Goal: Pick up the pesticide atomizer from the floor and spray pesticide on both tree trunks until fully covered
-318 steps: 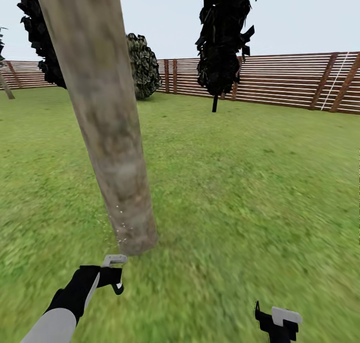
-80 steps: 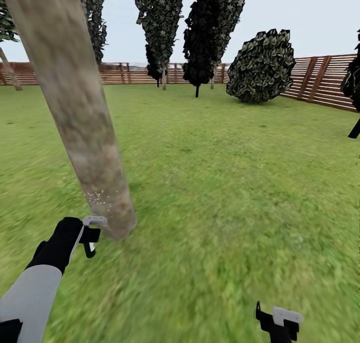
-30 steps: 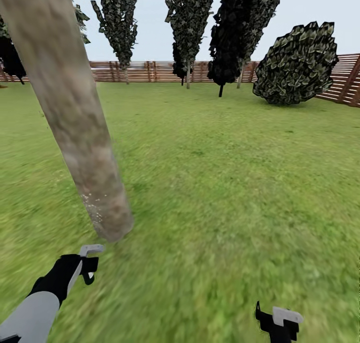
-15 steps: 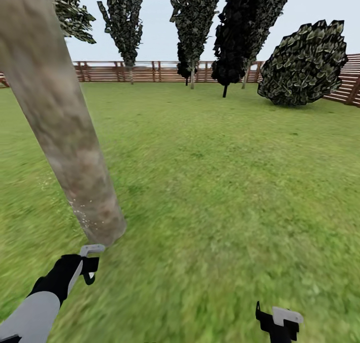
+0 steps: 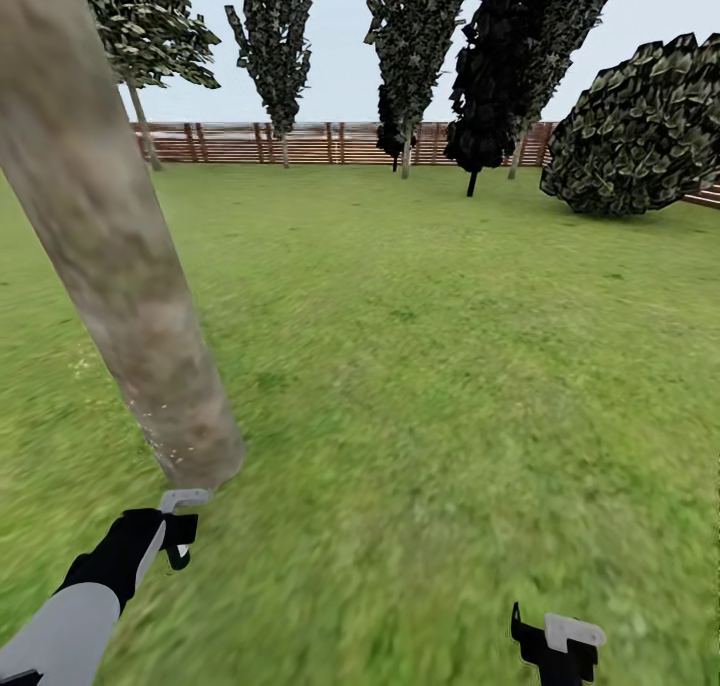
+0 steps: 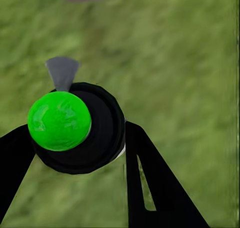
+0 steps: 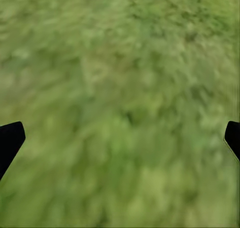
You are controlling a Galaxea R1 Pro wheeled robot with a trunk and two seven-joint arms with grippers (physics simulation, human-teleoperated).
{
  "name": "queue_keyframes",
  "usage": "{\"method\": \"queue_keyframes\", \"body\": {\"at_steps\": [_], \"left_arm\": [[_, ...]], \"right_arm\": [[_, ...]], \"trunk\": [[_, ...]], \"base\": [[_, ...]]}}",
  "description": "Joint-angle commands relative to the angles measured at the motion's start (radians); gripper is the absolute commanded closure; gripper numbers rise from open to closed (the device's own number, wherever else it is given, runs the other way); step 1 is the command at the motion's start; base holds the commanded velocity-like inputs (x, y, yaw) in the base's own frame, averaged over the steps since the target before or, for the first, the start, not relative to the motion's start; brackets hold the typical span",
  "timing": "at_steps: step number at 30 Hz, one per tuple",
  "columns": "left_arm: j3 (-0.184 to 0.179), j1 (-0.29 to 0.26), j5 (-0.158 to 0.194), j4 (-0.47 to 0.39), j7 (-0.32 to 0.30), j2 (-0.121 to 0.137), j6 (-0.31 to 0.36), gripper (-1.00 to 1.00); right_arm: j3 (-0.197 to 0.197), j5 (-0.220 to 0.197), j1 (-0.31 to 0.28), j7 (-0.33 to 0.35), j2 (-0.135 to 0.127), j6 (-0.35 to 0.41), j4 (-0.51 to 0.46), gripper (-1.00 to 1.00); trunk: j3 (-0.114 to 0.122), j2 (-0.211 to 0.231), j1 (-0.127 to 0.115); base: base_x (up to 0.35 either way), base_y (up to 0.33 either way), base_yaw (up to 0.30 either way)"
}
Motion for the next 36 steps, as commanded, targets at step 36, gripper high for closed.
{"method": "queue_keyframes", "body": {"at_steps": [36], "left_arm": [[0.000, 0.000, 0.000, 0.000, 0.000, 0.000, 0.001, 1.00]], "right_arm": [[0.001, 0.001, 0.000, 0.000, 0.003, 0.000, 0.001, -1.00]], "trunk": [[0.000, 0.000, 0.000]], "base": [[0.130, -0.258, 0.254]]}}
